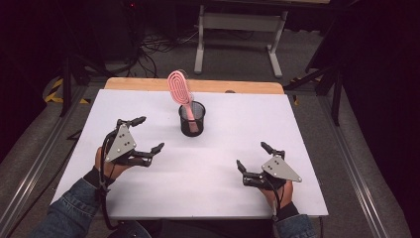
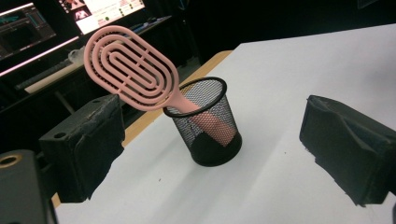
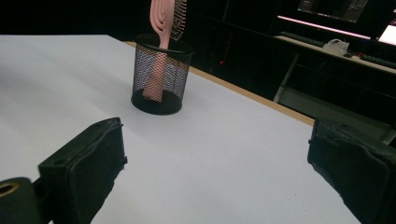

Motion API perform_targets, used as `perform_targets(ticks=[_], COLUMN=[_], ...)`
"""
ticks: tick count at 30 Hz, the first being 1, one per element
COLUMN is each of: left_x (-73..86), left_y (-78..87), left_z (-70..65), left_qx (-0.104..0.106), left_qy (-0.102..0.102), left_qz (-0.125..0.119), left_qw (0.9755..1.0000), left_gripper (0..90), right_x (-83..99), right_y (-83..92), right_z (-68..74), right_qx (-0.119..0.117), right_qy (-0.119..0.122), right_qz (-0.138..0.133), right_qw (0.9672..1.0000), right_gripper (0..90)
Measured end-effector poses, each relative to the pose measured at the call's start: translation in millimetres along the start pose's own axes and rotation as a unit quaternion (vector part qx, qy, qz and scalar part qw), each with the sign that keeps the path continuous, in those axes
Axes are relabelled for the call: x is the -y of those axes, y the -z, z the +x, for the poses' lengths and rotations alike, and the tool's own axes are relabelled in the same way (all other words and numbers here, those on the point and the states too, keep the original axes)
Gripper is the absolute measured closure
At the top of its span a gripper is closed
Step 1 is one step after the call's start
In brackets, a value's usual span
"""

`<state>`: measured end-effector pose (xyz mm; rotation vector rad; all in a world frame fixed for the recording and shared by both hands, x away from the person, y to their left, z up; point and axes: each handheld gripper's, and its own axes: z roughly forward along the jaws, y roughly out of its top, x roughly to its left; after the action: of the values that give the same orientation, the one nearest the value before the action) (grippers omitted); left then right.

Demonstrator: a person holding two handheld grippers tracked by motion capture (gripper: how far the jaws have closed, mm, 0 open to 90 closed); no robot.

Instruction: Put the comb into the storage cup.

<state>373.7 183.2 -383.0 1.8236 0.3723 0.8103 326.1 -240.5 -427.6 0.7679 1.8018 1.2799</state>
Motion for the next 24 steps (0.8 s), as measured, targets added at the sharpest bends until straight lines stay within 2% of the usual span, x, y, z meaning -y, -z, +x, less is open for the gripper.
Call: perform_targets(ticks=[12,16,24], left_x=[7.1,8.5,14.2], left_y=[6.6,9.4,14.3], left_z=[-6.2,-7.6,-11.3], left_qx=[0.008,0.007,0.005], left_qy=[-0.012,-0.011,-0.022], left_qz=[0.010,0.011,0.021], left_qw=[0.9999,0.9999,0.9995], left_gripper=[7.3,7.1,6.9], right_x=[-0.2,-0.4,-0.4], right_y=[0.0,0.3,0.7], right_z=[0.3,0.5,0.1], right_qx=[-0.003,-0.006,-0.009], right_qy=[0.000,-0.001,-0.001], right_qz=[-0.001,-0.002,-0.002], right_qw=[1.0000,1.0000,1.0000], right_gripper=[4.3,4.7,4.7])
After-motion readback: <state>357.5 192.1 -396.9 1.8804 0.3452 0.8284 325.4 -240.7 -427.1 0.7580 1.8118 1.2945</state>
